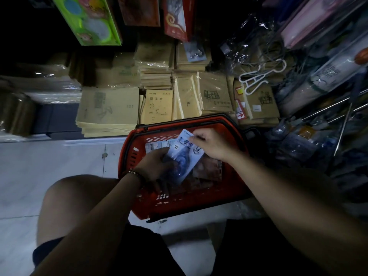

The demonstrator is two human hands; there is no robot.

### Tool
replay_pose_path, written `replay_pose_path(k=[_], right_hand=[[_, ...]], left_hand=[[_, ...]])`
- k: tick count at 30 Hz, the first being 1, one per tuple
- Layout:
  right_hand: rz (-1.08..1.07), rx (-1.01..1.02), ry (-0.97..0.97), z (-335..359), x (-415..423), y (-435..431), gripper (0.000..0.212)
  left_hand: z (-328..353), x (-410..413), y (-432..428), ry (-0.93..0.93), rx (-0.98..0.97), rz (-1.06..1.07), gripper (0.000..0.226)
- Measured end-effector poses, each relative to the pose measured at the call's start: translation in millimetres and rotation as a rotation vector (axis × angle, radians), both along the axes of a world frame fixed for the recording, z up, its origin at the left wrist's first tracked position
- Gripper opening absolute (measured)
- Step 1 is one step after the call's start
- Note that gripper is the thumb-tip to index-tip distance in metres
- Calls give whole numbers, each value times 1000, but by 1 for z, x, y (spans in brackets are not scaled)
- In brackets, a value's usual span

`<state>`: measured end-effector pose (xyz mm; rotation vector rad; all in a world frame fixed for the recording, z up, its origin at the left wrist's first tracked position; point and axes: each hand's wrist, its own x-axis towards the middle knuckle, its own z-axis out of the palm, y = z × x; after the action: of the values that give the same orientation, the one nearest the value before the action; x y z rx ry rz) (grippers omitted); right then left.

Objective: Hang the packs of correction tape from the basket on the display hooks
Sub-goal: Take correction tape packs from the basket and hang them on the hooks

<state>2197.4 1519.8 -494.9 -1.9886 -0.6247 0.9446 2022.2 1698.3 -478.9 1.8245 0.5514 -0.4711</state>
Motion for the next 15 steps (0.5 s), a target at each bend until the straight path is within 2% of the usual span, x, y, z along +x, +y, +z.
replay_pose_path(k=[4, 7, 9, 13, 15], right_hand=[[-647, -157, 104, -48, -23, -8, 20], [-693, -278, 186, -81, -57, -16, 13], [-667, -292, 261, -90, -76, -12, 18], [-698, -247, 410, -93, -97, 9, 58], [-741, -281, 477, -104, -101, 17, 66]], left_hand=[[-15, -3, 22, 55, 355, 52, 32], [-24, -10, 37, 57, 422, 109, 24], [-29, -11, 41, 55, 442, 120, 21], [-18, -3, 45, 9, 454, 204, 20], [-11, 3, 52, -14, 465, 206, 26]])
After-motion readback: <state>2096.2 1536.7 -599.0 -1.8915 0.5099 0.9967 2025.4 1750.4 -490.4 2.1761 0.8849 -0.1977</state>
